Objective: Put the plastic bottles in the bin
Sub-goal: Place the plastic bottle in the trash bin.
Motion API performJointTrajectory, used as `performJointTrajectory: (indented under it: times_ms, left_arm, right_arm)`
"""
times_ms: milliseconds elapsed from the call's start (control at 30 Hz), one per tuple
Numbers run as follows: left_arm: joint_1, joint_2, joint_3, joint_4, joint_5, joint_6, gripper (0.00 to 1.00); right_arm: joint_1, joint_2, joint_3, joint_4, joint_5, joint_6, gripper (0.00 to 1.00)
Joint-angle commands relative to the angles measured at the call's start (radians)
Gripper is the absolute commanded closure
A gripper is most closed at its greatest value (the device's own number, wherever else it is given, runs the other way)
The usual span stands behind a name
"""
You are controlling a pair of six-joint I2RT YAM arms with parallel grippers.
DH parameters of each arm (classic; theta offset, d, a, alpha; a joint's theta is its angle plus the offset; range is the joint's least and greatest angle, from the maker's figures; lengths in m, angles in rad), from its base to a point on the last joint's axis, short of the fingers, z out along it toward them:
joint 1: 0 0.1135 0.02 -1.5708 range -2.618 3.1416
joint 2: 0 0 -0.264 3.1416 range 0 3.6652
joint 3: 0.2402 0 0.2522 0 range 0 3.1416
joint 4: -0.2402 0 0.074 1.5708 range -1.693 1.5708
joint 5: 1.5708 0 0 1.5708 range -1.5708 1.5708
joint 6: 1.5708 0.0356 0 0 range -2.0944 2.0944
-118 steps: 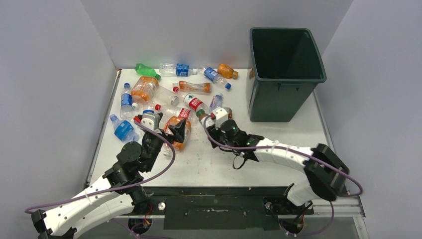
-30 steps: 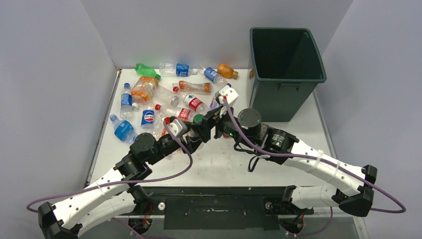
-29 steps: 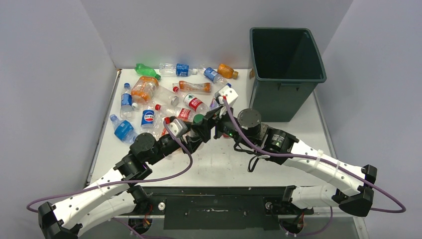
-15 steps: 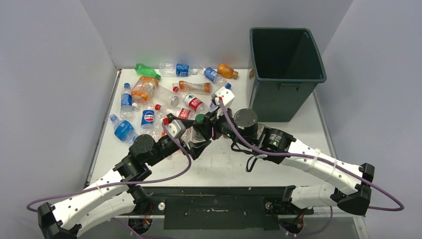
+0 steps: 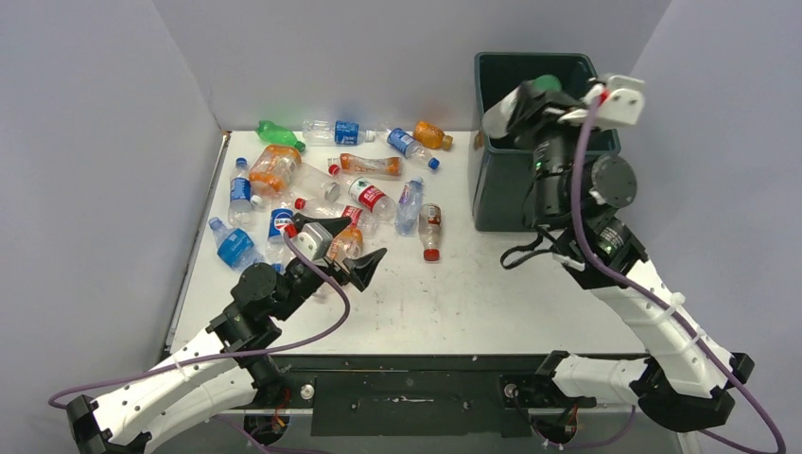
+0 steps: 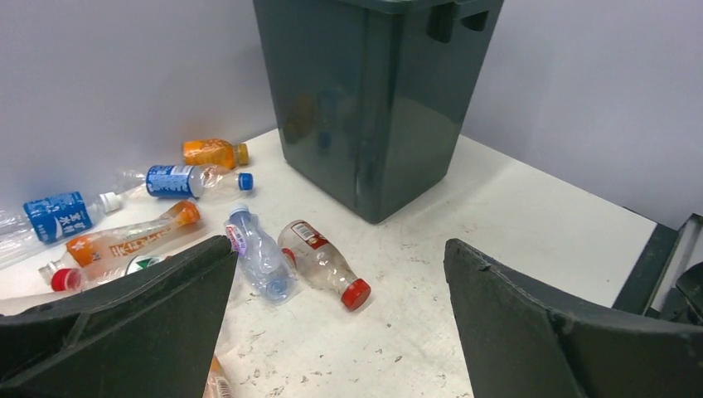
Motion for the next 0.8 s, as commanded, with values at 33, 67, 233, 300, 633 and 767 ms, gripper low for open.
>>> performJointTrajectory:
  times_ms: [33, 67, 233, 300, 633, 767]
  left_arm:
    - [-0.007, -0.016, 0.003, 0.034, -0.078, 0.014, 0.04]
    - [-0.007, -0.016, 0.003, 0.033, -0.083, 0.014, 0.04]
    - [-0.007, -0.007, 0.016, 0.005, -0.126, 0.010, 0.04]
    - [-0.007, -0.003, 0.020, -0.005, -0.157, 0.007, 0.04]
    - [-0.008, -0.038, 0.011, -0.008, -0.246, 0.030, 0.04]
    - [-0.009, -0.031, 0.014, -0.009, -0.249, 0.030, 0.04]
  right_arm:
    - [-0.136, 0.132, 0.115, 0.324, 0.245, -0.229, 0.95]
    - [-0.206, 0.163, 0.132, 0.343, 0.259, -0.232, 0.95]
    - [-0.447, 0.270, 0.129, 0.441, 0.293, -0.148, 0.95]
    - [-0.501, 0.316, 0.137, 0.445, 0.307, -0.113, 0.95]
    - [-0.595, 0.435, 0.160, 0.312, 0.209, 0.002, 0.45]
    - [-0.585, 0.436, 0.210, 0.215, 0.158, 0.059, 0.06]
